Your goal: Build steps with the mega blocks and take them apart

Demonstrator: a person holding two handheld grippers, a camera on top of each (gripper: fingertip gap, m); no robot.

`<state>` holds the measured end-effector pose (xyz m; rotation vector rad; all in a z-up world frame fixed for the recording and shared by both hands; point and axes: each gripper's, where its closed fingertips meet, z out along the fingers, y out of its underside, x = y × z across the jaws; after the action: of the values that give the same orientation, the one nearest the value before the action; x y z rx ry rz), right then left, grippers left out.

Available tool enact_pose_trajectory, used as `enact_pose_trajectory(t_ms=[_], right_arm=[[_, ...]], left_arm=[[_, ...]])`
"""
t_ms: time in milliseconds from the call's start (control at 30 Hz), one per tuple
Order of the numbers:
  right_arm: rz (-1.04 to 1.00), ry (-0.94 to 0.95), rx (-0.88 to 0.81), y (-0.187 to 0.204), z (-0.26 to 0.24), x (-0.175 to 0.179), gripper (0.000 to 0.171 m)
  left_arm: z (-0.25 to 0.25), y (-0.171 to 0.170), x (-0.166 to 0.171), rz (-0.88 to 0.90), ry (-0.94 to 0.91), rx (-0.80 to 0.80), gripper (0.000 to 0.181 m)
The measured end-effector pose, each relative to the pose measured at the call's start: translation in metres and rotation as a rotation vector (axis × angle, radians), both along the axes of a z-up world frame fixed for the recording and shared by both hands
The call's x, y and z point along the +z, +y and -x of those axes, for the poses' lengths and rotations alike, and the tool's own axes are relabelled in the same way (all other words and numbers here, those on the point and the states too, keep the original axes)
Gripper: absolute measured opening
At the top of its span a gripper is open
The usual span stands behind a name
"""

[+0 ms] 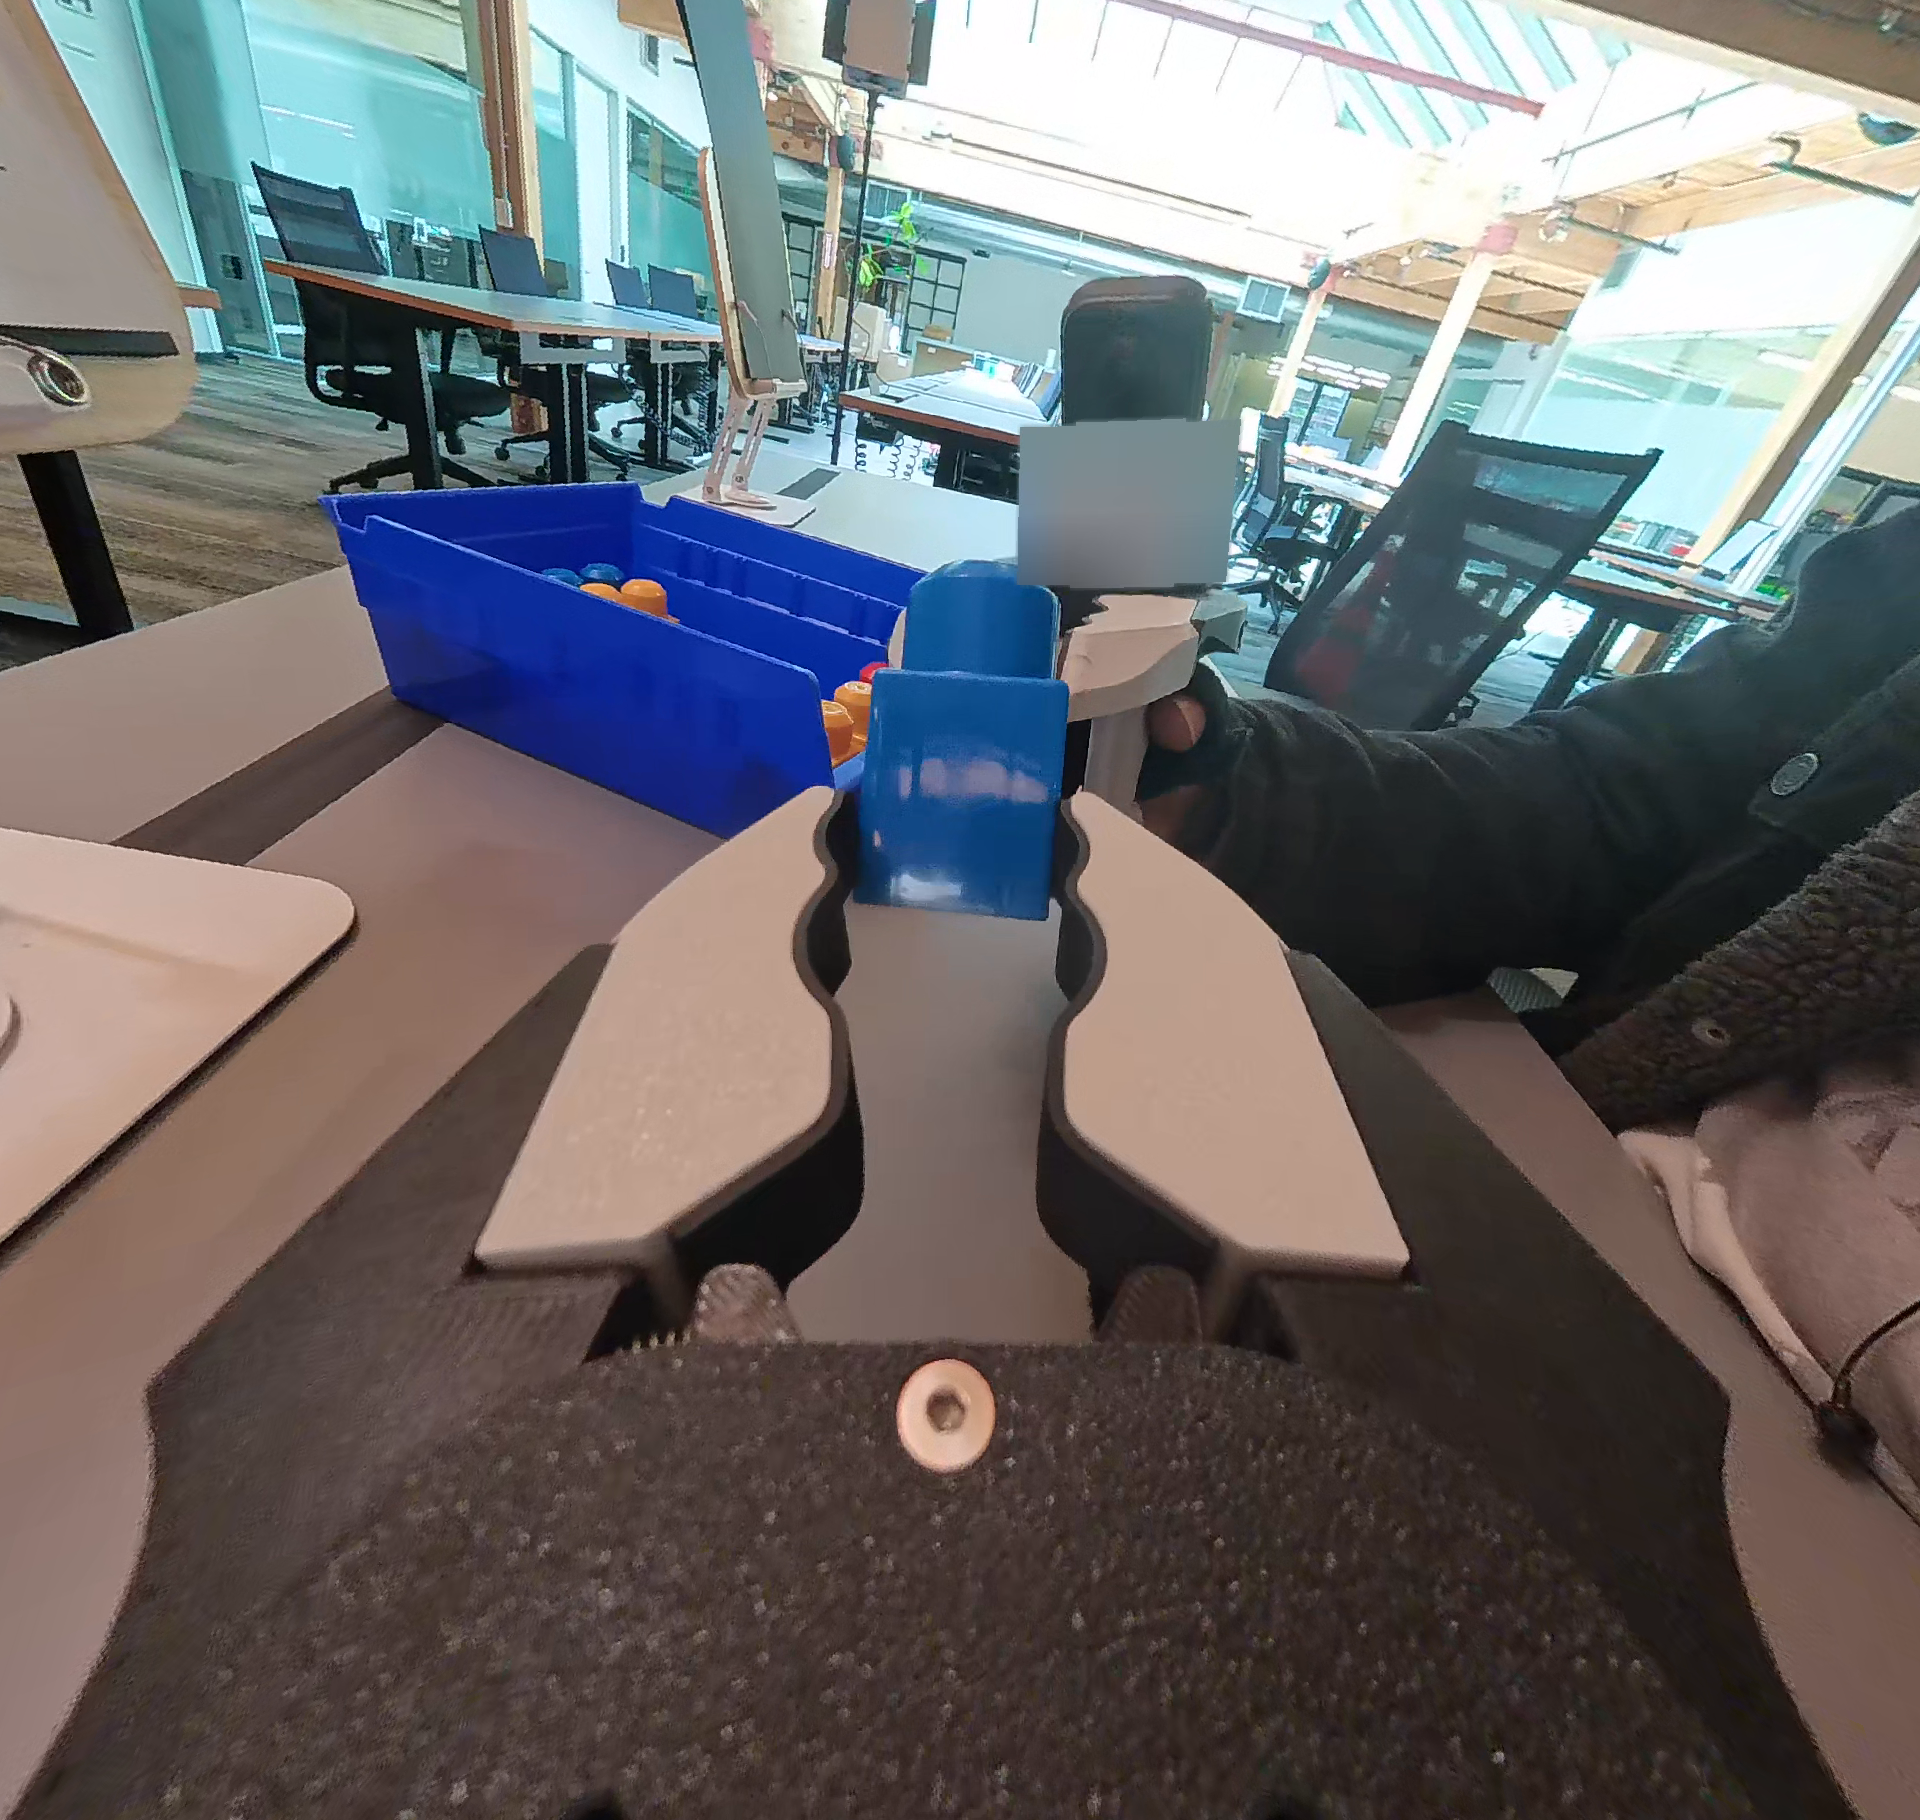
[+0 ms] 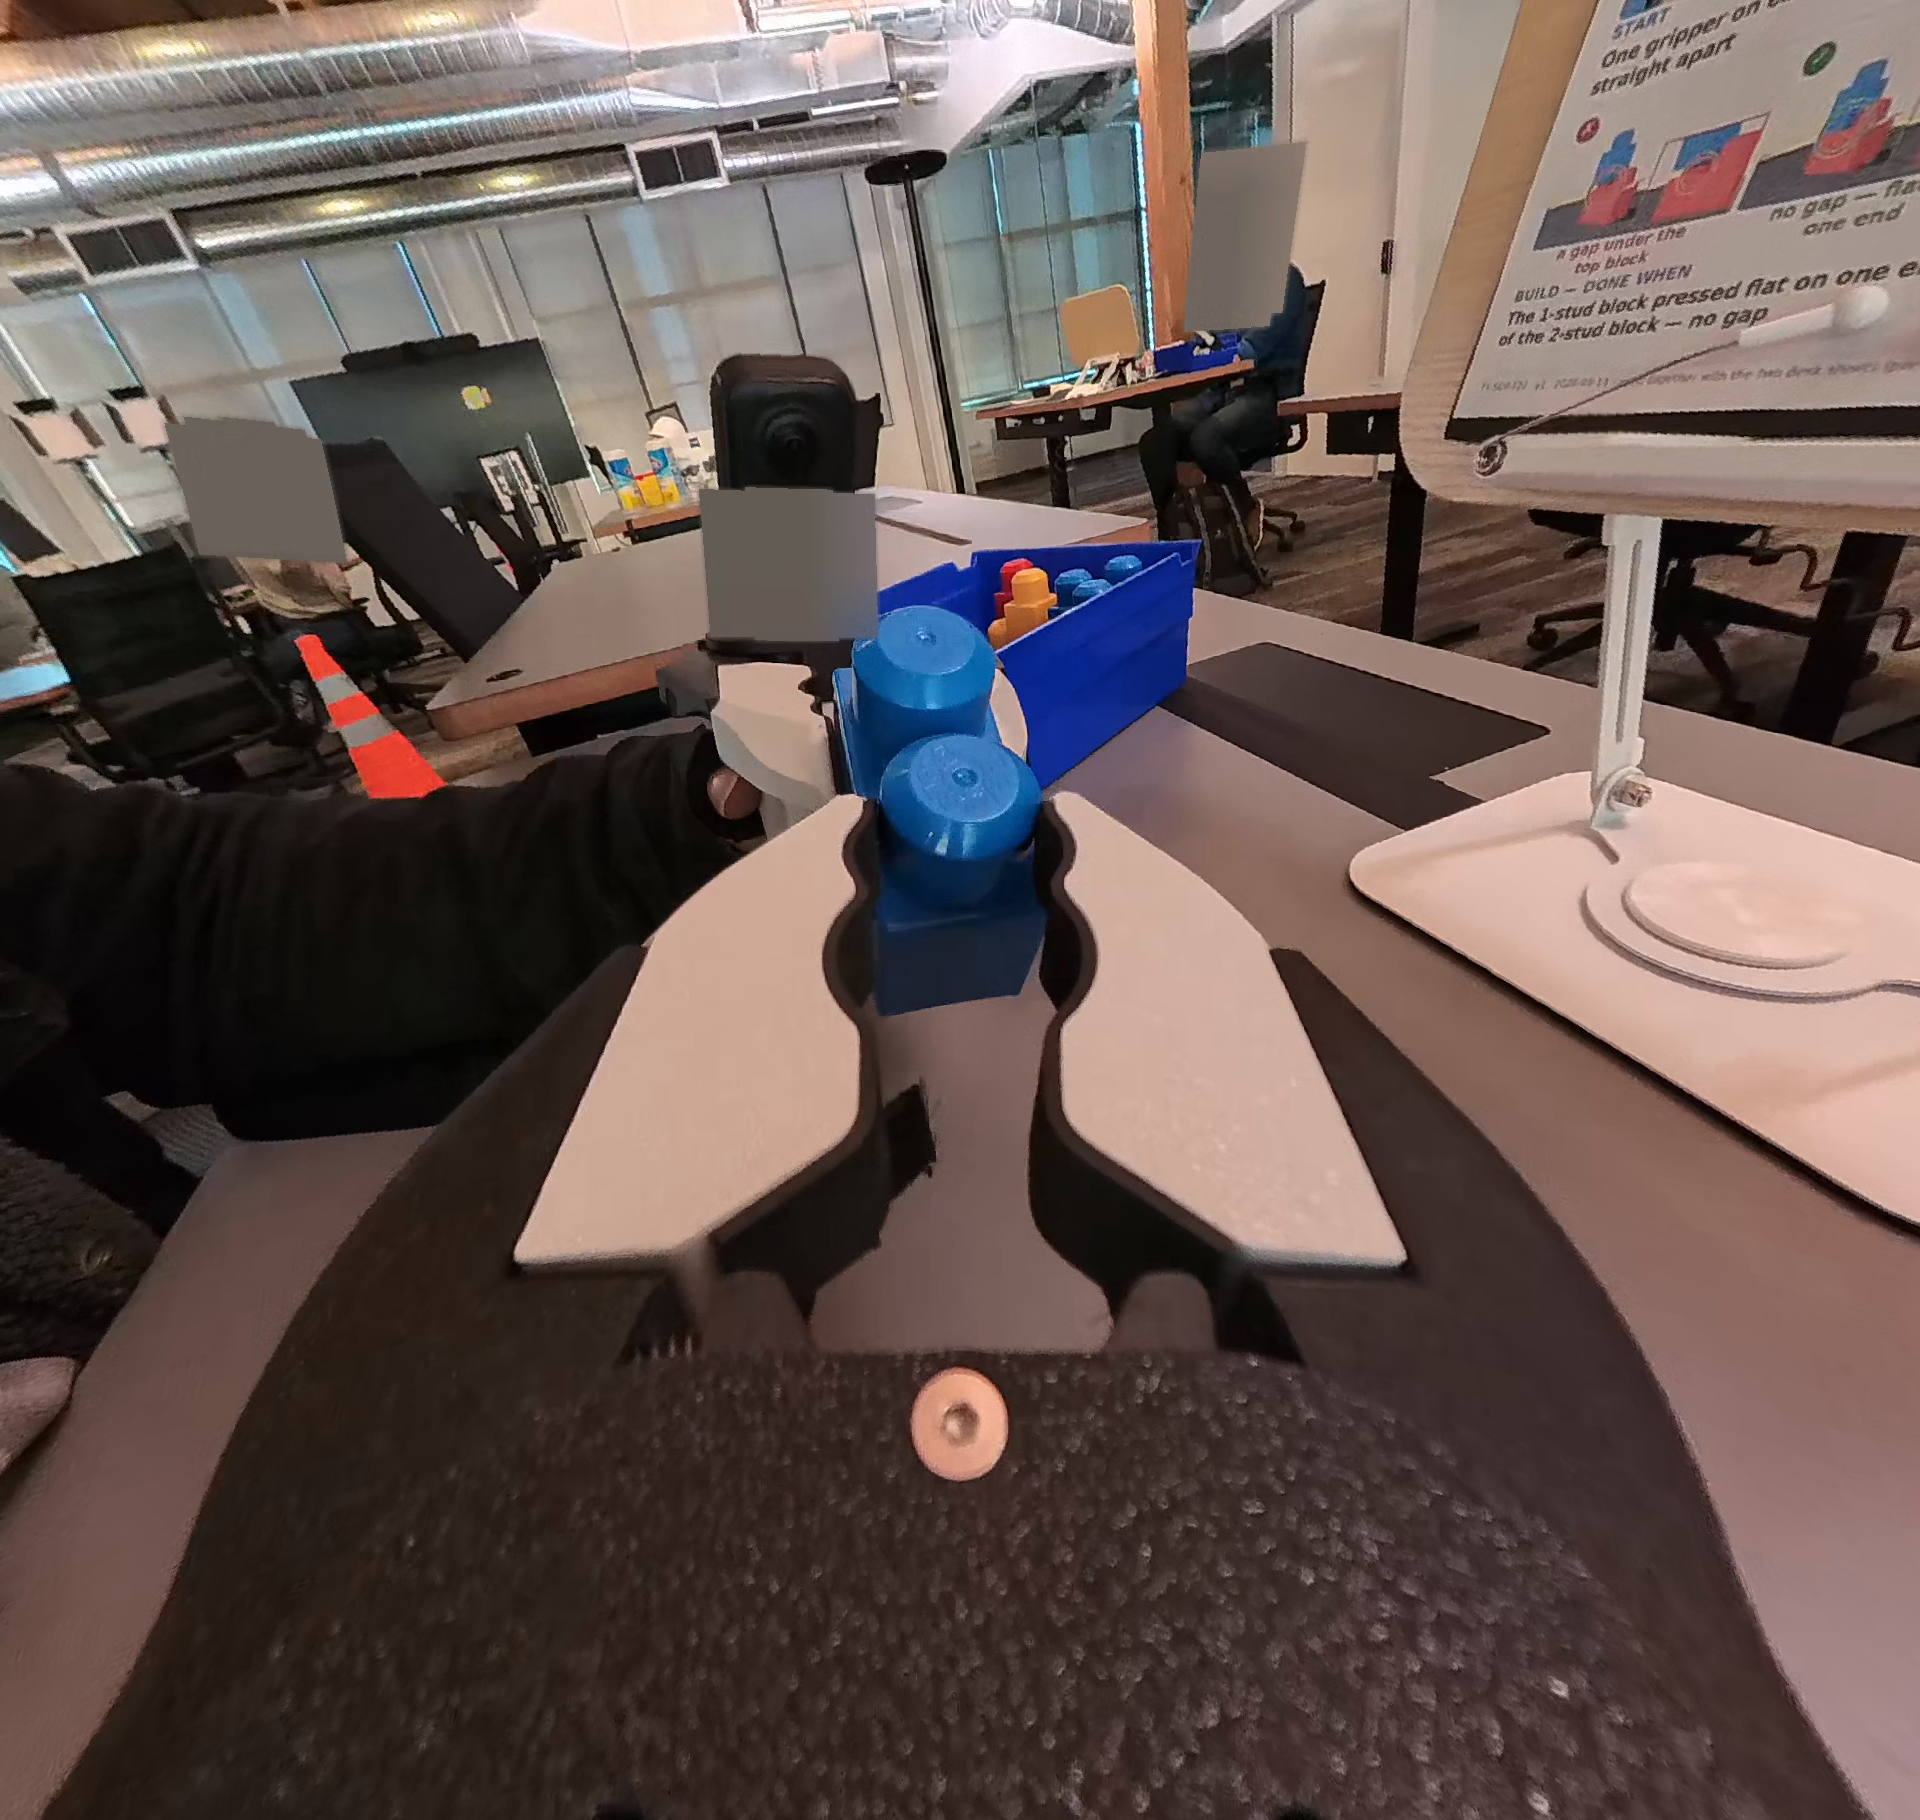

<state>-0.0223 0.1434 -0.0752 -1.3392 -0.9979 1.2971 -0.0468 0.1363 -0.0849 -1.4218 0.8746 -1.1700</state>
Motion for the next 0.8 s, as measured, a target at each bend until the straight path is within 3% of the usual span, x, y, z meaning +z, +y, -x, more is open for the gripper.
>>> enact_pose_trajectory(t_ms=[167, 500, 733, 800], right_arm=[[-0.038, -0.188, 0.084, -0.003, -0.007, -0.01, 0.028], [-0.306, -0.894, 0.333, -0.01, -0.048, -0.051, 0.028], [-0.371, -0.958, 0.335, -0.002, -0.048, -0.036, 0.027], [-0.39, -0.996, 0.326, 0.009, -0.057, -0.028, 0.027]], left_arm=[[-0.007, -0.005, -0.005, -0.03, 0.06, -0.014, 0.036], [-0.038, -0.021, -0.025, -0.082, 0.225, -0.075, 0.035], [-0.036, -0.015, -0.016, -0.115, 0.184, -0.021, 0.036], [-0.033, -0.007, -0.013, -0.121, 0.174, 0.029, 0.054]])
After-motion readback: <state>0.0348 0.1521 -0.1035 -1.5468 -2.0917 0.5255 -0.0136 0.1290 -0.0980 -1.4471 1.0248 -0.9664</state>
